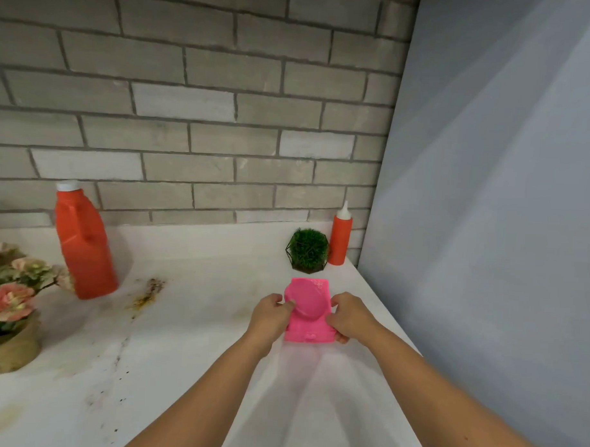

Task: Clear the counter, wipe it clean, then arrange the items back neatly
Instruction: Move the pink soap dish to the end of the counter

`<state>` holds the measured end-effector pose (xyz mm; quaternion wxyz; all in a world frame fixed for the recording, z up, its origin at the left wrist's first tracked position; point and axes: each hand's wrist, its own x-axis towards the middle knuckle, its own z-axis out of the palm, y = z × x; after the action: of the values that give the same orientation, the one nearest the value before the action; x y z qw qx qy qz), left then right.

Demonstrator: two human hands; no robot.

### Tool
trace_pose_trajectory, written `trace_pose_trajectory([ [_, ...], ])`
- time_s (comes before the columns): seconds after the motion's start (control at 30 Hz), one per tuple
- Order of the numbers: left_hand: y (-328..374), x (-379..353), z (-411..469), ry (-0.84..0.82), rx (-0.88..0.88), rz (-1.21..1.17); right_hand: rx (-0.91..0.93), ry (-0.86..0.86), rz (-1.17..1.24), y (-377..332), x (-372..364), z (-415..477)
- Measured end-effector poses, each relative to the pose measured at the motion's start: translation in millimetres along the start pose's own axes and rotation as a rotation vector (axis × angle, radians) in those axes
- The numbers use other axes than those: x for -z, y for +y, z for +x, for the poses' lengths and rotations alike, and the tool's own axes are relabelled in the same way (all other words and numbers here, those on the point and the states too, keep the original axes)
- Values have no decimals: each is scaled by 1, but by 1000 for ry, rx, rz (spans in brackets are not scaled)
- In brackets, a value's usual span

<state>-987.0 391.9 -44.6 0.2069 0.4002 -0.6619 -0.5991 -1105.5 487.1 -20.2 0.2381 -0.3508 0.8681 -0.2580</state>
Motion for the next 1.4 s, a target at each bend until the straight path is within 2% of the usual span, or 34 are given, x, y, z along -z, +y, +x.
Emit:
trace_pose_trajectory([
  [0.3,9,-67,54,-72,-17,-41,-69,23,-56,52,39,68],
  [0.5,16,-92,79,-108,-18,-157,-111,75,-113,69,54,103],
  [1.17,18,-112,124,-165,18,-230,-97,63,-280,74,67,163],
  [1.4,16,-106,118,-74,9,-211,-135,177,-374,69,67,157],
])
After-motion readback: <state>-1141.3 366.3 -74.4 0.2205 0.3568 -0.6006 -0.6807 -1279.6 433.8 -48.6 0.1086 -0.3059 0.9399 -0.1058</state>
